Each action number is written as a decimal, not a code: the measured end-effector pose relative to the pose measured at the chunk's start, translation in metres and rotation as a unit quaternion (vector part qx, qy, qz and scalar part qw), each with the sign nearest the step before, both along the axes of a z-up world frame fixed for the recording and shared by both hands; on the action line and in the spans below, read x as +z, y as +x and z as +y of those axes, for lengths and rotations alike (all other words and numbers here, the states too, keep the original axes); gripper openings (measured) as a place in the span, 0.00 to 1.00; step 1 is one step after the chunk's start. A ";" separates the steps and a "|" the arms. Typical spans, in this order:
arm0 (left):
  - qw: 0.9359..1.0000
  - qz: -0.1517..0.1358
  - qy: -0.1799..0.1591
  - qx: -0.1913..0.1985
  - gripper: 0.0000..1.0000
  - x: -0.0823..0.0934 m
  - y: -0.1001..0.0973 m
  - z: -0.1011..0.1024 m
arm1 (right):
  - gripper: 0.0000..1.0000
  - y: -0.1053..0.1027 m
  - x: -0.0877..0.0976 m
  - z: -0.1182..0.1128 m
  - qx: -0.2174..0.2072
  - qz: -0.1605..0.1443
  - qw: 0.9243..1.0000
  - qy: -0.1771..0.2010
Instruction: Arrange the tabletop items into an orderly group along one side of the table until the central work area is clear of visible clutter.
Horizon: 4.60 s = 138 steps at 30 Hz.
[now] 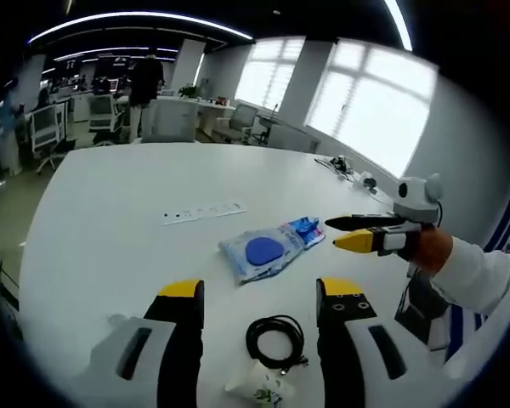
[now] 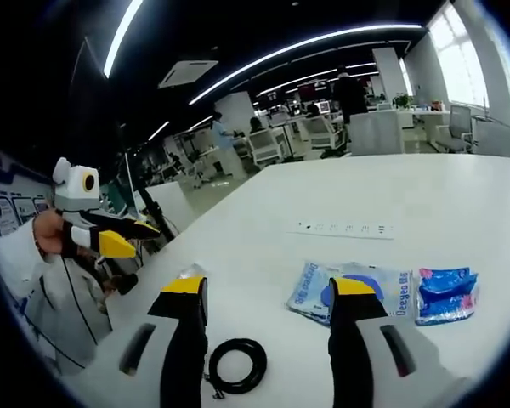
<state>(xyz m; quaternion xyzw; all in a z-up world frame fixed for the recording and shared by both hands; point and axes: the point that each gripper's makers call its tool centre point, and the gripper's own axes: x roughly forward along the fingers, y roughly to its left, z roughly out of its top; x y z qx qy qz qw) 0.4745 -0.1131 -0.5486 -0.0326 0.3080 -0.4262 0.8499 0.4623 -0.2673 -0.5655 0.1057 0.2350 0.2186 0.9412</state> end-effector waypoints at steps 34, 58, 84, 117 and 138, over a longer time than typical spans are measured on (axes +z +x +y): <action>0.996 0.045 -0.037 0.072 0.52 -0.040 -0.001 0.125 | 0.51 0.078 -0.049 0.168 0.184 0.078 0.980 0.023; 0.990 0.076 -0.061 0.103 0.52 -0.076 0.007 0.145 | 0.46 0.111 -0.104 0.243 0.272 0.169 0.945 0.065; 0.985 0.092 -0.089 0.112 0.52 -0.097 0.012 0.150 | 0.41 0.114 -0.160 0.284 0.298 0.332 0.878 0.174; 0.984 0.100 -0.100 0.111 0.51 -0.112 0.016 0.151 | 0.21 0.113 -0.155 0.302 0.324 0.323 0.856 0.240; 0.987 0.099 -0.098 0.083 0.52 -0.120 0.016 0.144 | 0.20 0.087 -0.102 0.301 0.398 0.194 0.881 0.166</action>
